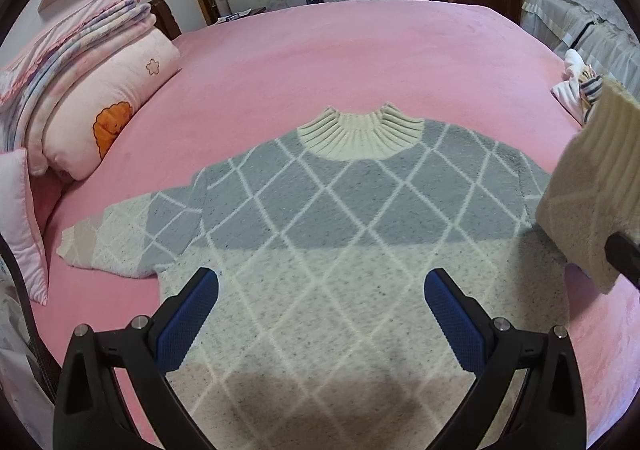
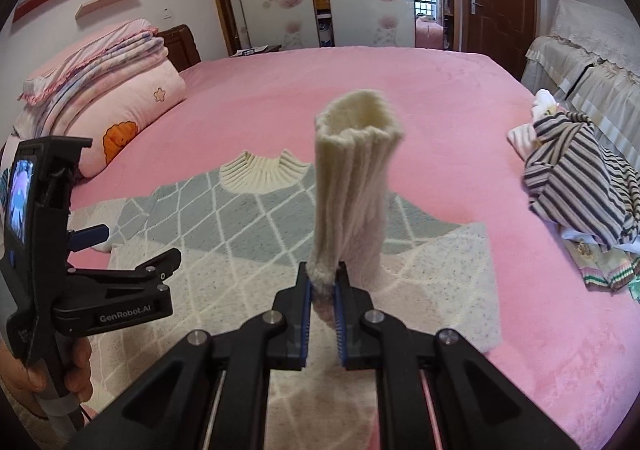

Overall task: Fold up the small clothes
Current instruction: 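Lift the cuff with the right tool and fold the sleeve across the sweater body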

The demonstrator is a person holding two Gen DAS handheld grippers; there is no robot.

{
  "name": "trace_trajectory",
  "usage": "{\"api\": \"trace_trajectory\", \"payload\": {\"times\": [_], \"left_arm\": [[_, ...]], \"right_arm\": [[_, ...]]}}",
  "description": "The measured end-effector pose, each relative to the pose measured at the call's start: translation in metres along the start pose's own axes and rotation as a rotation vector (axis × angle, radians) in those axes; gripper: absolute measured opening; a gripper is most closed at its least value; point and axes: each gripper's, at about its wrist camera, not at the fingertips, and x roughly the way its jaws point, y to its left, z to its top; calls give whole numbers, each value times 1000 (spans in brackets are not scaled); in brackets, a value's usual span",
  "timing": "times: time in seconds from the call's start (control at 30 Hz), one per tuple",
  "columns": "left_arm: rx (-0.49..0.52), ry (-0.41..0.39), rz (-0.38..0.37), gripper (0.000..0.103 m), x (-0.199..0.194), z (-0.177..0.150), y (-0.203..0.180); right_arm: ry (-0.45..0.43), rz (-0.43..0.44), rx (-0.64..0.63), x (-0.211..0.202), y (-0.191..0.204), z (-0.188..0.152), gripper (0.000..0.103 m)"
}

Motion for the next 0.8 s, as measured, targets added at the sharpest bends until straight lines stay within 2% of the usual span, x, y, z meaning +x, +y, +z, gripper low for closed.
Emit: {"api": "trace_trajectory", "payload": {"times": [0.2, 0.37, 0.43, 0.5, 0.53, 0.6, 0.77, 0.8], "left_arm": [[-45, -1, 7, 102, 2, -3, 33], [-104, 40, 6, 102, 20, -11, 62], [-127, 70, -24, 102, 29, -16, 70], [-139, 89, -56, 102, 35, -20, 75], [-141, 98, -70, 102, 38, -22, 75], [-136, 118, -96, 102, 45, -24, 73], [-124, 210, -202, 101, 69, -29, 61], [-125, 231, -227, 95, 73, -30, 59]], "right_arm": [[21, 22, -50, 18, 42, -1, 10], [73, 33, -109, 50, 79, -14, 11], [105, 45, -125, 62, 89, -23, 17], [137, 85, -118, 71, 94, -33, 35], [149, 103, -117, 73, 96, -39, 40], [145, 85, -135, 71, 96, -46, 51], [131, 1, -197, 54, 83, -59, 52], [129, -14, -200, 51, 77, -61, 52]]}}
